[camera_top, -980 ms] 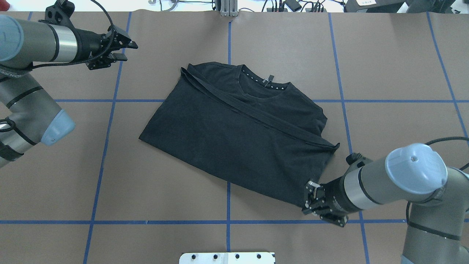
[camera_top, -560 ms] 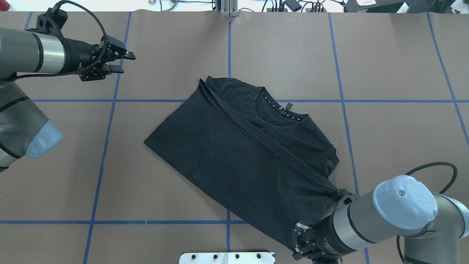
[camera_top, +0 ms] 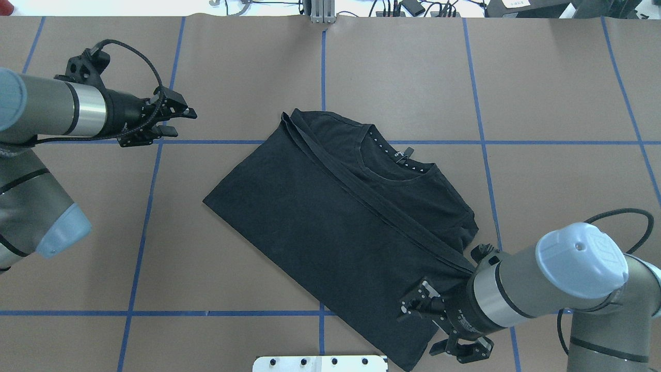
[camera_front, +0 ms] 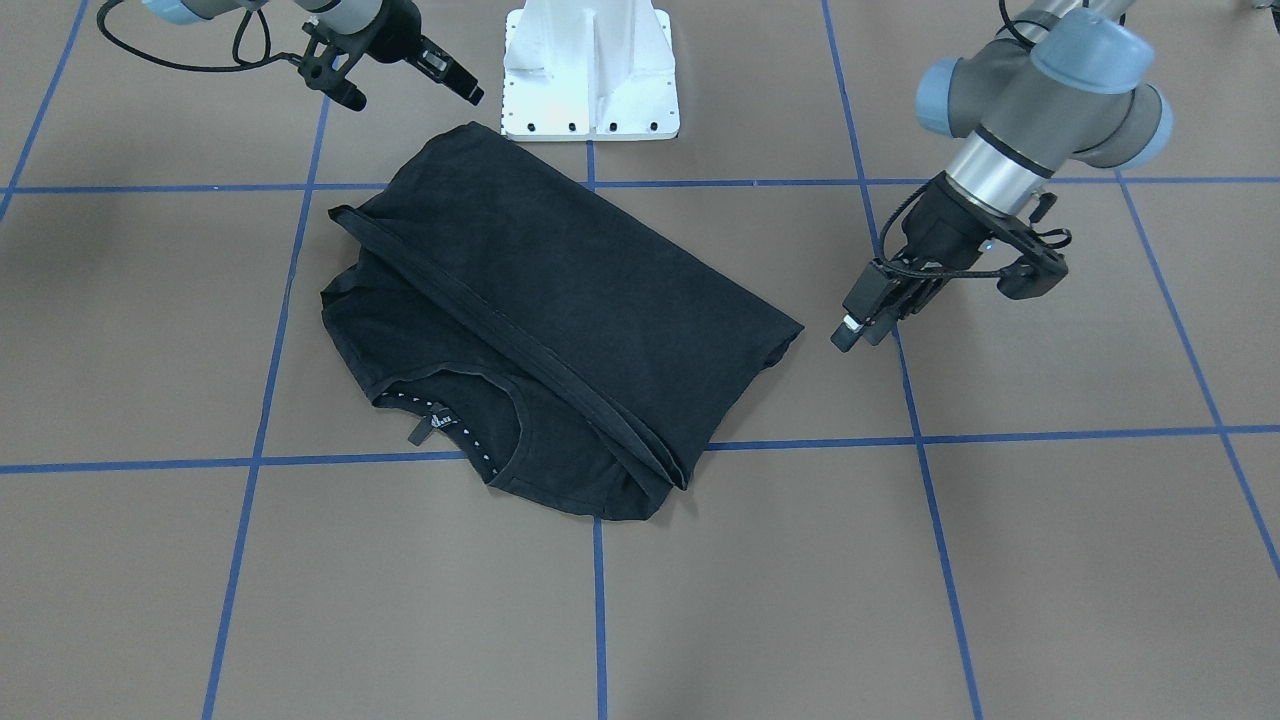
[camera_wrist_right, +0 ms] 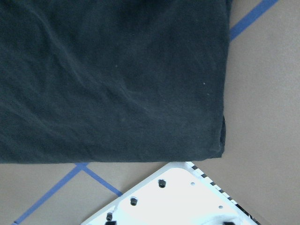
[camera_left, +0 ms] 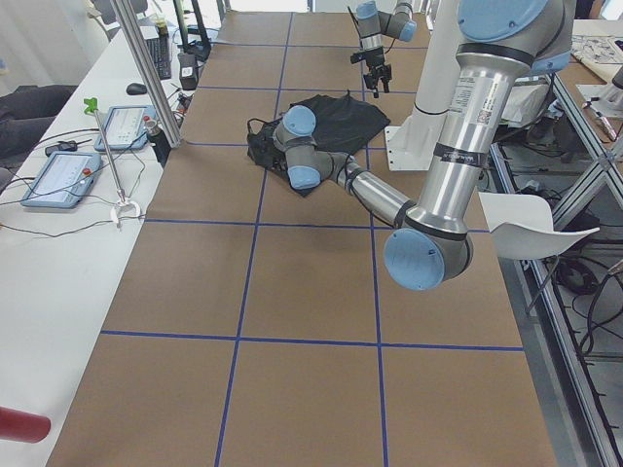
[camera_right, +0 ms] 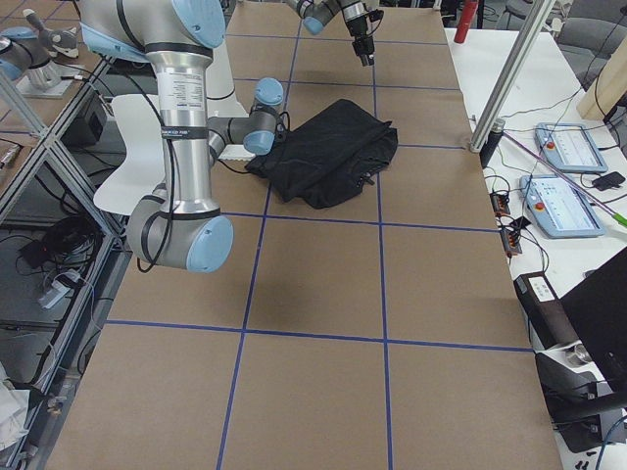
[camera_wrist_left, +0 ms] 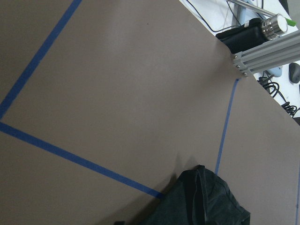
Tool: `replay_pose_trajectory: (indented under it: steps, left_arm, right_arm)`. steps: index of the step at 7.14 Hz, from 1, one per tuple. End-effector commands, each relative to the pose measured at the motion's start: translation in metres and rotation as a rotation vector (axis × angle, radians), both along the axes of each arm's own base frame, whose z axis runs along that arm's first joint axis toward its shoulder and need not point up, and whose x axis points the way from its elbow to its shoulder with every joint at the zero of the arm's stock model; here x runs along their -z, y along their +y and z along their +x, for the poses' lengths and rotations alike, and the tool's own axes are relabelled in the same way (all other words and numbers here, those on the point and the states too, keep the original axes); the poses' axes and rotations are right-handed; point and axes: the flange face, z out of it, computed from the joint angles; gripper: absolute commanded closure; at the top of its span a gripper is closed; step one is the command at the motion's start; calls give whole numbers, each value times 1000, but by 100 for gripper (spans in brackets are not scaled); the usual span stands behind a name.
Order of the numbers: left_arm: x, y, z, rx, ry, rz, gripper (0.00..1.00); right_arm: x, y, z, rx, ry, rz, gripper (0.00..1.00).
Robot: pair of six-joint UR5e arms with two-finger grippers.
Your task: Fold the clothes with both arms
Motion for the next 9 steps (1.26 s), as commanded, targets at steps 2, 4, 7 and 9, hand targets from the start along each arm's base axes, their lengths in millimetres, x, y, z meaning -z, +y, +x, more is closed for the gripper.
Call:
replay_pose_trajectory:
  steps: [2,4,7,9]
  left_arm:
    - [-17,36,75,-9,-171,-50,36]
    - [-27,48,87,-27,-192,-47,36]
    - [-47,46,98,-36,-220,-70,37]
    - [-48,54,108,-57,-222,-75,37]
  right_arm:
    - [-3,-66,8,-126,12,3,0]
    - [-13,-74,5,-144,34,-2,0]
    - [-14,-82,7,-160,37,-3,0]
    - [-13,-84,8,-165,35,-2,0]
